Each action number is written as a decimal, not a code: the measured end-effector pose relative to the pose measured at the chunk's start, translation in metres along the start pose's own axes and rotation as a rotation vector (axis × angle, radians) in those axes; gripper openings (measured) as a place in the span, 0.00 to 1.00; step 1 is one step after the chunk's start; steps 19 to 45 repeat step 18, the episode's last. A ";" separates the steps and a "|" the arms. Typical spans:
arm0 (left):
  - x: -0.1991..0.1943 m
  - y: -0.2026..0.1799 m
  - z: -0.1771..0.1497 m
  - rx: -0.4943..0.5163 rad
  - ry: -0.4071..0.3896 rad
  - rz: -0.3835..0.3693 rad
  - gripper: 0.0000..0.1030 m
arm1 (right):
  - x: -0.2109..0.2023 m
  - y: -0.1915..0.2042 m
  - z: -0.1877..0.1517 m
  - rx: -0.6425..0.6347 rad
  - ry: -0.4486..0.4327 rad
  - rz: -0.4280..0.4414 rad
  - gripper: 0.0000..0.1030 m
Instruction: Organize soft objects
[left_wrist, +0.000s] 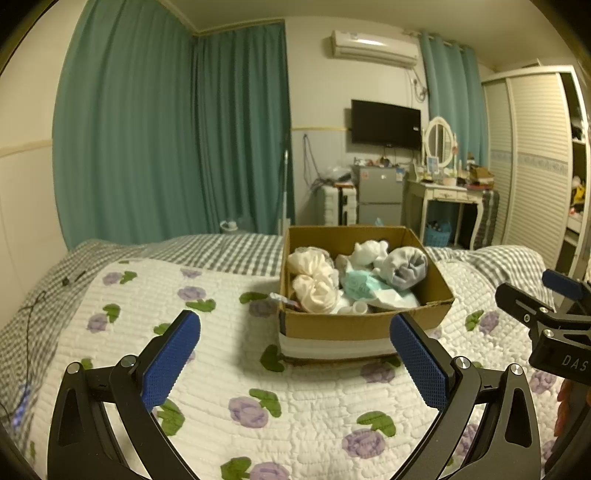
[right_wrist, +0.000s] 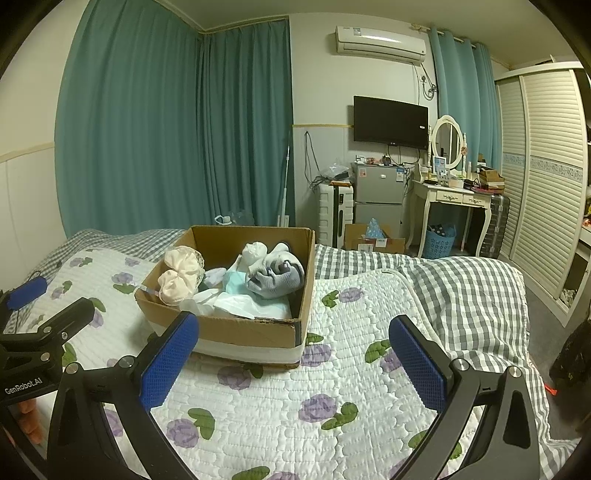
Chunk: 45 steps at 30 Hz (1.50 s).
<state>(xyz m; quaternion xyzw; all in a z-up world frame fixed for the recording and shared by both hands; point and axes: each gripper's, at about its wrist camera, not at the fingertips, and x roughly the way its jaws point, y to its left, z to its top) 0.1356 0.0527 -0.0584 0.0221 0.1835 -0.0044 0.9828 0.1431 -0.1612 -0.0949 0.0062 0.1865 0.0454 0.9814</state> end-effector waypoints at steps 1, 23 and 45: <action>0.000 0.000 0.000 0.000 0.000 0.002 1.00 | 0.000 0.000 0.000 0.001 0.000 -0.001 1.00; 0.000 0.000 -0.002 0.001 0.009 0.001 1.00 | 0.005 0.001 -0.003 0.001 0.017 -0.009 1.00; 0.000 0.000 -0.002 0.001 0.009 0.001 1.00 | 0.005 0.001 -0.003 0.001 0.017 -0.009 1.00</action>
